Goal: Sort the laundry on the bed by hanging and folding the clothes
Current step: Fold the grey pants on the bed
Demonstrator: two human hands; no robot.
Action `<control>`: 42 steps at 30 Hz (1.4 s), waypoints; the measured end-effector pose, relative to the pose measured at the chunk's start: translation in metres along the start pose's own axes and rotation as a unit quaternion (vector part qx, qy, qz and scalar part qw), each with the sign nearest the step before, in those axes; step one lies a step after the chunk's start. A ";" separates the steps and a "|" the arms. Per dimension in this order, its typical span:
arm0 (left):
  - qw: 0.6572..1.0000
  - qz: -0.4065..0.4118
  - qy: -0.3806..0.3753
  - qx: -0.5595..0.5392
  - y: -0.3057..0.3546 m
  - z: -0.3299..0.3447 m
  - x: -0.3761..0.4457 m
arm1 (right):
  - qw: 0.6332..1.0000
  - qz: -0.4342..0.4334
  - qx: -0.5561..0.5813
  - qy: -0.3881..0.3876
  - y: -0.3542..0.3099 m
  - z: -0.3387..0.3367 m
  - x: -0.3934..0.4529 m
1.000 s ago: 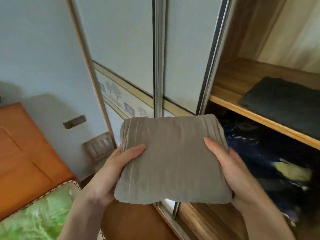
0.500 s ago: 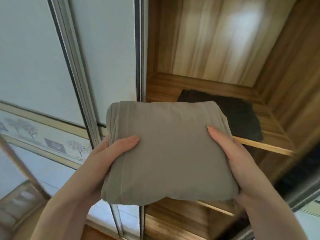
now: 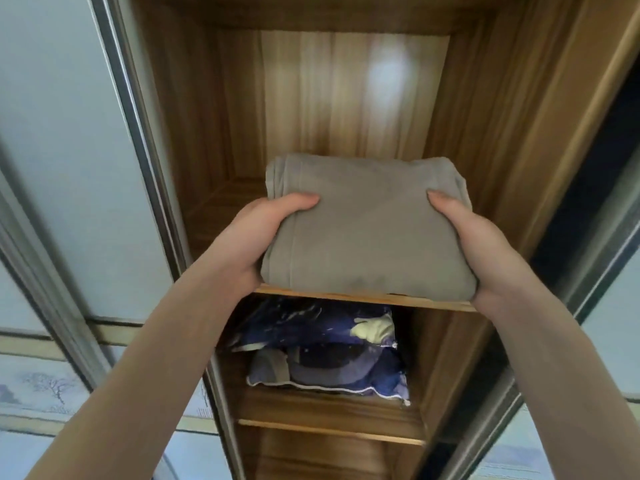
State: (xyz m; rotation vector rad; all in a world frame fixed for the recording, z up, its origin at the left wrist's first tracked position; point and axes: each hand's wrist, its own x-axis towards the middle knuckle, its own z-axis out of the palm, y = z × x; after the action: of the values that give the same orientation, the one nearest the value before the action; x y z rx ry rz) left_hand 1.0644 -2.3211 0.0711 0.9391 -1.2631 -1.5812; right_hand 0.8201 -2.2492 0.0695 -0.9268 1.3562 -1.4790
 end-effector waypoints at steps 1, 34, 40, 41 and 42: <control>1.000 0.010 0.020 0.000 0.001 0.001 0.011 | 1.000 -0.003 -0.010 0.009 -0.002 0.001 0.008; 0.722 0.241 0.045 0.648 -0.050 0.004 0.094 | 0.786 -0.220 -0.577 0.029 0.038 0.035 0.071; 0.698 0.256 0.069 0.665 -0.064 0.001 0.102 | 0.792 -0.177 -0.584 0.022 0.052 0.035 0.087; 0.697 0.259 0.072 0.665 -0.064 0.001 0.099 | 0.791 -0.182 -0.584 0.022 0.053 0.035 0.087; 0.694 0.264 0.077 0.665 -0.063 0.002 0.096 | 0.791 -0.187 -0.582 0.022 0.055 0.035 0.087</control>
State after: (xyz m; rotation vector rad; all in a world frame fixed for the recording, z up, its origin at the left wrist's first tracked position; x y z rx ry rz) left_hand 1.0203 -2.4047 0.0061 1.2718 -2.2804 0.1141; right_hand 0.8322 -2.3422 0.0156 -2.0168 2.2486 -0.7670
